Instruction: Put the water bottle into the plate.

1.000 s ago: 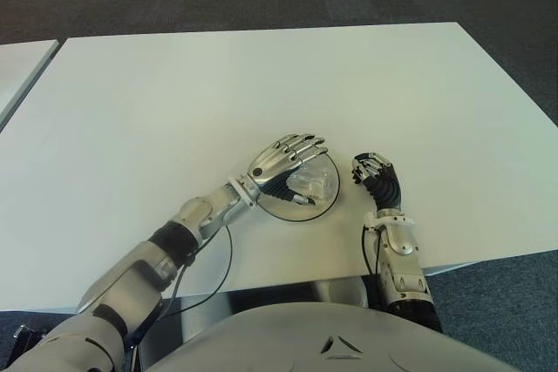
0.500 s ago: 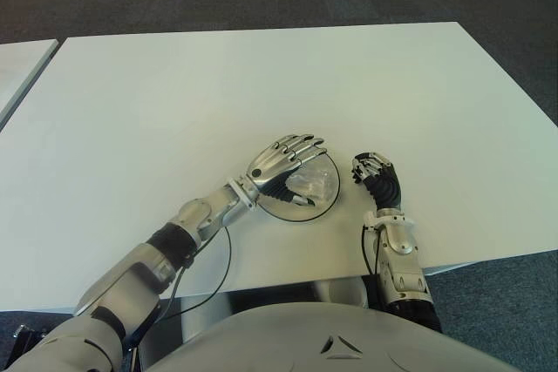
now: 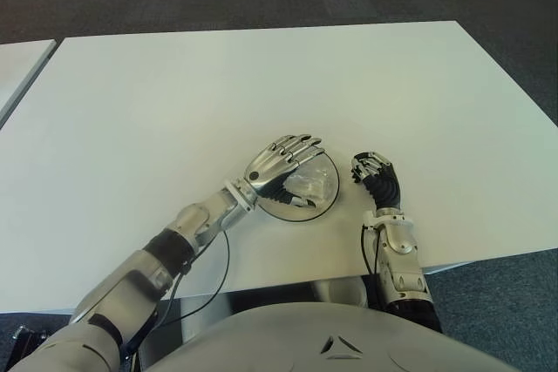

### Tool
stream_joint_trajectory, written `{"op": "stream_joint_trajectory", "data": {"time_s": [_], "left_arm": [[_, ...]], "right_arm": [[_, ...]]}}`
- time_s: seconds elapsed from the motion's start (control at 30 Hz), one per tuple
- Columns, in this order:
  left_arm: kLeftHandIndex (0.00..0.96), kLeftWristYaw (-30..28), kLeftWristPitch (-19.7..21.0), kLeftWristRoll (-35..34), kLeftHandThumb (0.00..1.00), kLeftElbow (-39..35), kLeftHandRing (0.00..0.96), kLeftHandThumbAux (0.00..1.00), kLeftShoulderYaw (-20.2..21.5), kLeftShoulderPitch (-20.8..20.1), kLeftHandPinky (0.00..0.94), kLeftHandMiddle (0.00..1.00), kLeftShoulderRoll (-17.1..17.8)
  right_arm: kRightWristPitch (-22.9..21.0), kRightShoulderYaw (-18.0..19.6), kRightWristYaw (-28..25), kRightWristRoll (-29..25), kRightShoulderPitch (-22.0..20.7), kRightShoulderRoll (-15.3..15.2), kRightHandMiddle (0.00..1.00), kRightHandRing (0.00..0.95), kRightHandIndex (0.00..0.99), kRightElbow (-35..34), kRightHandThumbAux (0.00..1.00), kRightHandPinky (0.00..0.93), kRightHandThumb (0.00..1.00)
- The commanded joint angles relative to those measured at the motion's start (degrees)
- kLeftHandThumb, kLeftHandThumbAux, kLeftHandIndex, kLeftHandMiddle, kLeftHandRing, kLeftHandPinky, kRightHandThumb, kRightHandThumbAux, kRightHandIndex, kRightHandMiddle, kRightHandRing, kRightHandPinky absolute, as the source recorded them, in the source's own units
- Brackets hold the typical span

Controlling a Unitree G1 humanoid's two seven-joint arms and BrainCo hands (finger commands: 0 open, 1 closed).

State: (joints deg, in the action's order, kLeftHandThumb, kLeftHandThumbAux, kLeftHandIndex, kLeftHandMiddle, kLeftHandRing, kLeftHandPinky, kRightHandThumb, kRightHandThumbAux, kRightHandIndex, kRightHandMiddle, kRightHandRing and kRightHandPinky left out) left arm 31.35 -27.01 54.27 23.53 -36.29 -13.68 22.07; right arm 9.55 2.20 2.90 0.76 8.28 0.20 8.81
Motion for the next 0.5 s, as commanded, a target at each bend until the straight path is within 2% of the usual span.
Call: {"op": "stream_joint_trajectory", "data": {"time_s": [0.03, 0.23, 0.4, 0.5], "left_arm": [[0.0, 1.3, -2.5, -3.8, 0.087, 0.0, 0.0, 0.25, 2.2, 2.4, 0.0, 0.0, -0.5], [0.0, 0.3, -7.9, -11.9, 0.133, -1.1, 0.0, 0.204, 6.0, 5.5, 0.0, 0.0, -1.5], [0.0, -1.5, -12.9, -19.1, 0.102, -1.2, 0.0, 0.203, 9.0, 7.7, 0.0, 0.0, -2.7], [0.0, -2.0, -16.4, -23.1, 0.078, 1.8, 0.0, 0.219, 11.1, 7.6, 0.0, 0.0, -3.6]], "right_arm": [[-1.4, -0.1, -0.6, -0.4, 1.0, 0.1, 0.654, 0.643, 0.437, 1.7, 0.729, 0.636, 0.705], [-1.1, 0.0, -0.8, -0.2, 1.1, 0.0, 0.652, 0.64, 0.437, 1.8, 0.729, 0.638, 0.705], [-0.7, 0.0, -0.8, -0.1, 1.2, -0.1, 0.654, 0.643, 0.437, 1.9, 0.73, 0.64, 0.704], [-0.7, 0.0, -0.9, -0.1, 1.1, -0.2, 0.656, 0.645, 0.437, 1.9, 0.73, 0.641, 0.704]]}}
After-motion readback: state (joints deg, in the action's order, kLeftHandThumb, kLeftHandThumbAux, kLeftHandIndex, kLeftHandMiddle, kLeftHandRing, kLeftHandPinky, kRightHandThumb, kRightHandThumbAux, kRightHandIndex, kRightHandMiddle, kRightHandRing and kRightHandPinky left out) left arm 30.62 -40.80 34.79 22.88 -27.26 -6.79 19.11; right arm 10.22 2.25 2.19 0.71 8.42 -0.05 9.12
